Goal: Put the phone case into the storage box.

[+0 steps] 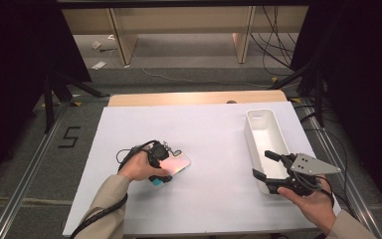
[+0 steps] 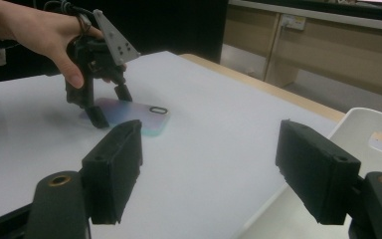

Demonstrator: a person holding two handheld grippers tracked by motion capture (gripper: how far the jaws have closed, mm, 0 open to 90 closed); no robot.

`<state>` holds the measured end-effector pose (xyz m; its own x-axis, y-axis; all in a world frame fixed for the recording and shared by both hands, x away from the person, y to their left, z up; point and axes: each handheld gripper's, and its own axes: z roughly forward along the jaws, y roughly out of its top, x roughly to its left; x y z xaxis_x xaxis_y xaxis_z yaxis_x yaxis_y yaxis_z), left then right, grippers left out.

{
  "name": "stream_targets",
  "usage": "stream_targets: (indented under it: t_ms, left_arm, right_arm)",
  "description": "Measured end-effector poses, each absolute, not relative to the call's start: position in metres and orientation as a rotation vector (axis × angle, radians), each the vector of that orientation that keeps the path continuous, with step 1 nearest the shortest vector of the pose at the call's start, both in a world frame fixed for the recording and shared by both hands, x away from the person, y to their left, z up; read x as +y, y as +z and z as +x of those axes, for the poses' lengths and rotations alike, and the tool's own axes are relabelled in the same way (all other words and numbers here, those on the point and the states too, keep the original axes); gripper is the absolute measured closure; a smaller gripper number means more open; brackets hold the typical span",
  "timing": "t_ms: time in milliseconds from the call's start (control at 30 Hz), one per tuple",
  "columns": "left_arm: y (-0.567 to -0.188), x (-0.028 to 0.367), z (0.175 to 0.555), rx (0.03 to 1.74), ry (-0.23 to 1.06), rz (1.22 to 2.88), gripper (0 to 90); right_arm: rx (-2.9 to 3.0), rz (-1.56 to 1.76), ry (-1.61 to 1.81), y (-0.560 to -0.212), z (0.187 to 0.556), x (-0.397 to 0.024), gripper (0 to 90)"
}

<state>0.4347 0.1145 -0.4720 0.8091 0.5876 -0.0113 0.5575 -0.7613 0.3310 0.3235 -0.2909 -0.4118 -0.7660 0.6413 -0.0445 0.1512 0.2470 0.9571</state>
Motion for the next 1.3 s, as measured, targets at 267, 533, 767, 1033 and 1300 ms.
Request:
stream_targets:
  t_ms: [267, 533, 767, 1033, 1300]
  left_arm:
    - [-0.472, 0.115, 0.434, 0.876, 0.14, 2.666, 16.9]
    - [-0.472, 0.118, 0.431, 0.869, 0.148, 2.644, 17.1]
    - [-0.471, 0.123, 0.427, 0.858, 0.131, 2.619, 17.1]
    - [-0.46, 0.127, 0.424, 0.831, 0.202, 2.534, 17.0]
    - [-0.45, 0.126, 0.415, 0.793, 0.279, 2.425, 17.0]
  right_arm:
    - [2.097, 0.722, 1.533, -0.412, 0.324, -0.291, 27.4]
    - [2.095, 0.723, 1.53, -0.412, 0.324, -0.291, 27.4]
    - [2.095, 0.724, 1.529, -0.412, 0.324, -0.292, 27.4]
    - [2.091, 0.729, 1.534, -0.412, 0.324, -0.291, 27.4]
    - [2.085, 0.737, 1.527, -0.412, 0.325, -0.291, 26.9]
